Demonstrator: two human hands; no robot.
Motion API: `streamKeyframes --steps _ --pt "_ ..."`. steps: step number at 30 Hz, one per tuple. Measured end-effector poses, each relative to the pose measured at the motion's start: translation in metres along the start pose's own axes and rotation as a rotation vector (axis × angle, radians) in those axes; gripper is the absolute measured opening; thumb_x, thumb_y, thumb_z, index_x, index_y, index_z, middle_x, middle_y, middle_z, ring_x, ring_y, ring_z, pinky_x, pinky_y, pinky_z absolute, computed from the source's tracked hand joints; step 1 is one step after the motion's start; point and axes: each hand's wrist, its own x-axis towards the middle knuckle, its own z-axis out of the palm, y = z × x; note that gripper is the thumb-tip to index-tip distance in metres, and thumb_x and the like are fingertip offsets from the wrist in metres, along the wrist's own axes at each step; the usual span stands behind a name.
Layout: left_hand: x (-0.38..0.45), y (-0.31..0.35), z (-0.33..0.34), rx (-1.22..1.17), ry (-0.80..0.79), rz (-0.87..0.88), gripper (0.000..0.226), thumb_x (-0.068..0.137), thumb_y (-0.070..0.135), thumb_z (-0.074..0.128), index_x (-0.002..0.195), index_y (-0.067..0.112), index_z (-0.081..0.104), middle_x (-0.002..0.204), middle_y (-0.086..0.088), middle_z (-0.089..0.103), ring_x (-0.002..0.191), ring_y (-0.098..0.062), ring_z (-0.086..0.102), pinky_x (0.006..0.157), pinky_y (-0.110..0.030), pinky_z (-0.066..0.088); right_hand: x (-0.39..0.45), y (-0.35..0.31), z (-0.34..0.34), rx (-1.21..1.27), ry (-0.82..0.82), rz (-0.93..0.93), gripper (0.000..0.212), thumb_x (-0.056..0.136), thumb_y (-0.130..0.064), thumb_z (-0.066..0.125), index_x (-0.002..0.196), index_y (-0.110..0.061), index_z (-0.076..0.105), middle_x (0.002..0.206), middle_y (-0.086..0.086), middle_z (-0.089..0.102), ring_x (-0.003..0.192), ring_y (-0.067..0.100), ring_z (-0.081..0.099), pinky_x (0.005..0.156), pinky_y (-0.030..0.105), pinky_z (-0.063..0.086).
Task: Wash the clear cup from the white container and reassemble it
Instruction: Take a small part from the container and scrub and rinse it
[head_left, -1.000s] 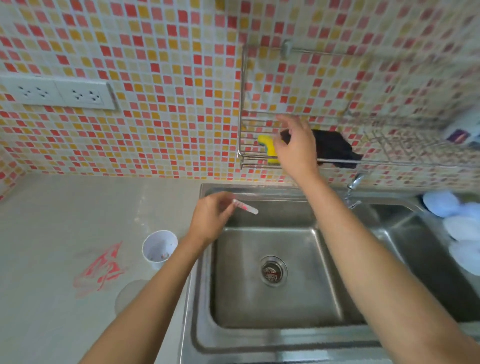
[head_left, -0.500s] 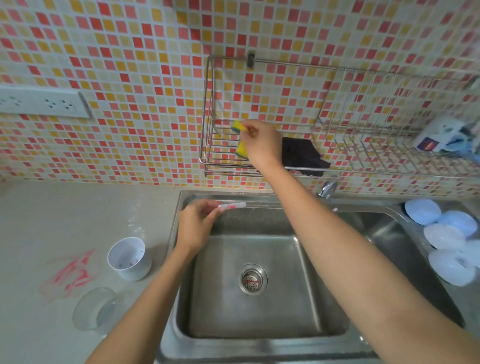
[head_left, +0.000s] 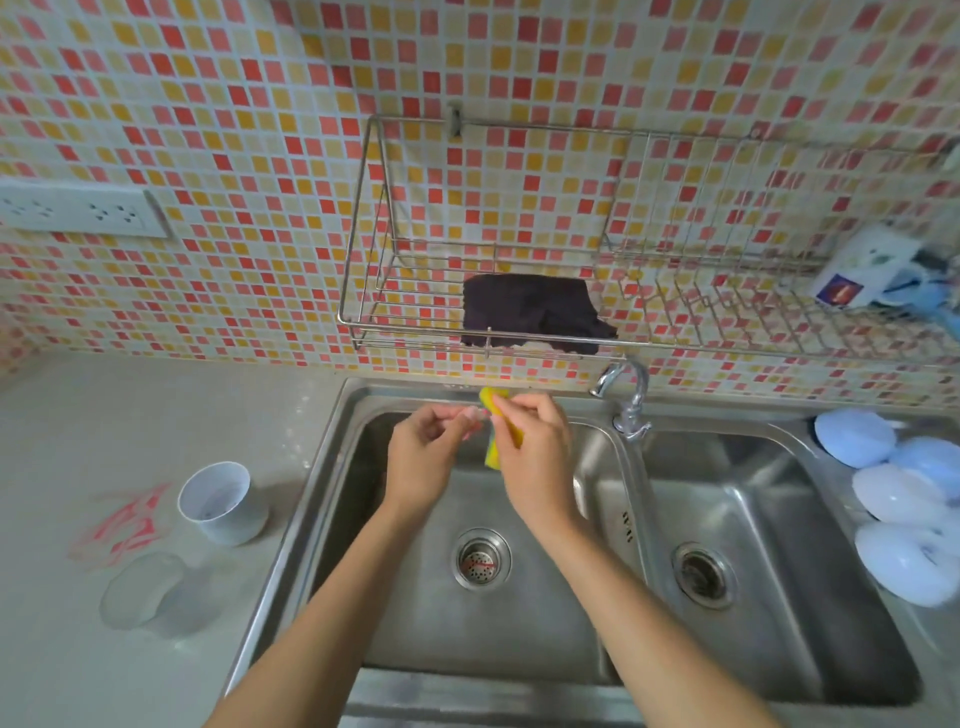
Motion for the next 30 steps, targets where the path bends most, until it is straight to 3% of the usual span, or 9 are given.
streamKeyframes --steps 3,6,10,14,16,18,21,28,30 --pt "-0.008 -0.001 0.013 0.000 0.024 -0.038 0.011 0.088 0.018 0.069 0.089 0.008 0.071 0.078 0.000 0.075 0.075 -0.009 0.070 0.074 -0.022 0.051 -0.009 0.012 -0.007 0.021 -0.035 -0.050 0.030 0.088 -0.004 0.064 0.115 -0.014 0.070 0.098 0.002 0.057 0.088 0.005 0.049 0.084 0.001 0.031" --pt "-0.020 -0.002 0.025 0.054 0.053 -0.027 0.013 0.088 0.022 0.070 0.088 0.010 0.071 0.077 0.005 0.075 0.077 -0.006 0.070 0.073 -0.017 0.050 -0.008 0.031 -0.017 0.025 -0.031 0.037 0.028 0.091 -0.007 0.060 0.116 -0.016 0.069 0.095 0.000 0.056 0.086 0.015 0.055 0.080 0.009 0.038" --pt "-0.026 -0.003 0.032 0.047 0.090 -0.060 0.015 0.087 0.022 0.070 0.089 0.007 0.071 0.081 -0.001 0.076 0.082 -0.013 0.072 0.077 -0.023 0.052 -0.019 0.032 -0.023 0.059 -0.127 -0.052 0.030 0.092 -0.006 0.060 0.119 -0.015 0.067 0.100 -0.001 0.057 0.091 0.015 0.056 0.081 0.005 0.035" --pt "-0.031 -0.004 0.042 0.077 0.118 -0.071 0.016 0.086 0.025 0.072 0.088 0.009 0.071 0.080 0.000 0.076 0.081 -0.011 0.072 0.078 -0.025 0.053 -0.015 0.046 -0.026 0.081 -0.080 0.065 0.029 0.092 -0.006 0.059 0.118 -0.016 0.069 0.096 -0.006 0.054 0.088 0.018 0.057 0.076 0.004 0.036" --pt "-0.032 -0.006 0.044 0.092 0.124 -0.077 0.014 0.086 0.025 0.071 0.088 0.011 0.072 0.082 -0.002 0.076 0.083 -0.015 0.073 0.081 -0.031 0.056 -0.020 0.042 -0.026 0.097 -0.127 -0.003 0.029 0.092 -0.008 0.059 0.118 -0.016 0.068 0.099 -0.005 0.056 0.091 0.015 0.056 0.080 0.009 0.039" --pt "-0.032 -0.008 0.045 0.092 0.121 -0.078 0.011 0.087 0.022 0.070 0.088 0.012 0.072 0.083 -0.003 0.076 0.084 -0.018 0.073 0.081 -0.032 0.056 -0.022 0.043 -0.026 0.106 -0.145 -0.052 0.028 0.092 -0.008 0.060 0.117 -0.016 0.069 0.100 -0.002 0.058 0.092 0.012 0.053 0.082 0.006 0.036" --pt "-0.034 -0.009 0.048 0.097 0.121 -0.075 0.011 0.086 0.023 0.071 0.088 0.011 0.072 0.082 -0.002 0.076 0.083 -0.016 0.072 0.078 -0.025 0.055 -0.015 0.055 -0.026 0.111 -0.099 0.074 0.028 0.092 -0.007 0.059 0.116 -0.016 0.069 0.097 -0.003 0.058 0.090 0.016 0.057 0.078 0.009 0.037" --pt "-0.024 -0.012 0.034 0.061 0.089 -0.092 0.011 0.088 0.014 0.068 0.086 0.004 0.071 0.077 -0.007 0.074 0.070 -0.009 0.070 0.067 -0.015 0.051 -0.021 0.055 -0.018 0.166 -0.249 -0.039 0.045 0.081 -0.008 0.071 0.125 -0.018 0.063 0.121 -0.003 0.057 0.110 0.012 0.054 0.099 0.027 0.043" --pt "-0.017 -0.015 0.028 0.060 0.049 -0.102 0.011 0.088 0.015 0.069 0.084 0.005 0.071 0.078 -0.008 0.075 0.073 -0.012 0.070 0.070 -0.017 0.051 -0.016 0.061 -0.015 0.107 -0.285 -0.023 0.053 0.078 -0.007 0.073 0.127 -0.025 0.061 0.134 -0.005 0.053 0.116 0.008 0.049 0.105 0.017 0.032"
